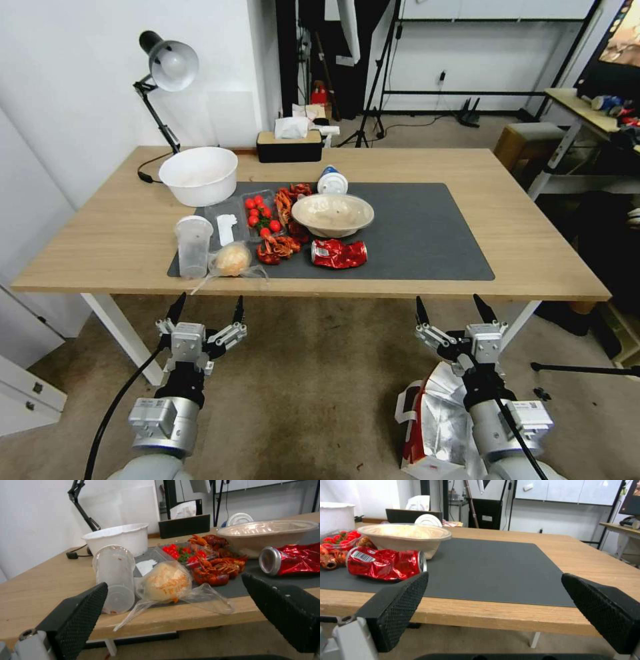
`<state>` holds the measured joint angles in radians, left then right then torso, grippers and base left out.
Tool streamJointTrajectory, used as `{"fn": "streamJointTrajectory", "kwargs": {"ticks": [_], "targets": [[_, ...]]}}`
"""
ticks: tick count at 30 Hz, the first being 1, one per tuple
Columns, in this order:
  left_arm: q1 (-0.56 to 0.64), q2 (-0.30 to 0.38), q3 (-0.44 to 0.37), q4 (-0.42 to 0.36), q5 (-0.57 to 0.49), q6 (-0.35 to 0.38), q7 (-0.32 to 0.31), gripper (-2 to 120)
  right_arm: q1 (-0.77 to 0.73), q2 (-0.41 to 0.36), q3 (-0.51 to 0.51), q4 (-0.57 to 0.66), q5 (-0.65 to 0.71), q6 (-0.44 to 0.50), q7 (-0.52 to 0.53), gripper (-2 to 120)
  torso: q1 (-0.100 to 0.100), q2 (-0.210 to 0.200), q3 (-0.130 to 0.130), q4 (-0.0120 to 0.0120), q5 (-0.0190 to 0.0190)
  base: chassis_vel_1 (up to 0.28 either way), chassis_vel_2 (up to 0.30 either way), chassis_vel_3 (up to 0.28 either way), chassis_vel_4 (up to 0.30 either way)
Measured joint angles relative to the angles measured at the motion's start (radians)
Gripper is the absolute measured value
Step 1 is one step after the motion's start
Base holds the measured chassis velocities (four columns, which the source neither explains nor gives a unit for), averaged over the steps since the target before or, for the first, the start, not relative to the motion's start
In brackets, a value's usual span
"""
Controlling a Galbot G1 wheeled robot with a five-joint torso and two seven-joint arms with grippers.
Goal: Pick up the food delivery bag from the floor and place it on the table.
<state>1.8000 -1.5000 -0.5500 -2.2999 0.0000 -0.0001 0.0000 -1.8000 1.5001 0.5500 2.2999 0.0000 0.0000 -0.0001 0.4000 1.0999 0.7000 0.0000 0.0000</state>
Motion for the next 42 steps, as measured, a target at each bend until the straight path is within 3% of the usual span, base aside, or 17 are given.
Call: {"fn": "streamJointTrajectory", "kwargs": {"ticks": [7, 10, 16, 26, 42], "targets": [[-0.036, 0.028, -0.001, 0.015, -0.032, -0.008, -0.022, 100, 0.007, 0.000, 0.027, 0.002, 0.012, -0.004, -0.005, 100, 0.000, 0.000, 0.000, 0.0007, 0.0004, 0.000, 0.000, 0.000, 0.000], [-0.155, 0.119, -0.010, 0.064, -0.142, -0.050, -0.096, 100, 0.049, -0.001, 0.172, 0.025, 0.068, -0.023, -0.024, 100, 0.000, 0.000, 0.000, -0.0013, -0.0006, 0.000, 0.000, 0.000, 0.000], [-0.156, 0.127, -0.006, 0.086, -0.169, -0.075, -0.089, 100, 0.064, -0.005, 0.174, 0.011, 0.121, -0.042, -0.049, 100, 0.000, 0.000, 0.000, 0.0005, 0.0004, 0.000, 0.000, 0.000, 0.000], [-0.149, 0.120, -0.003, 0.083, -0.159, -0.086, -0.079, 100, 0.081, -0.022, 0.173, 0.022, 0.142, -0.059, -0.062, 100, 0.000, 0.000, 0.000, 0.0001, 0.0001, 0.000, 0.000, 0.000, 0.000], [-0.134, 0.117, 0.006, 0.085, -0.152, -0.100, -0.076, 100, 0.079, -0.007, 0.161, 0.031, 0.154, -0.052, -0.074, 100, -0.034, -0.076, -0.042, 0.0002, 0.0000, 0.000, 0.000, 0.000, 0.000]]}}
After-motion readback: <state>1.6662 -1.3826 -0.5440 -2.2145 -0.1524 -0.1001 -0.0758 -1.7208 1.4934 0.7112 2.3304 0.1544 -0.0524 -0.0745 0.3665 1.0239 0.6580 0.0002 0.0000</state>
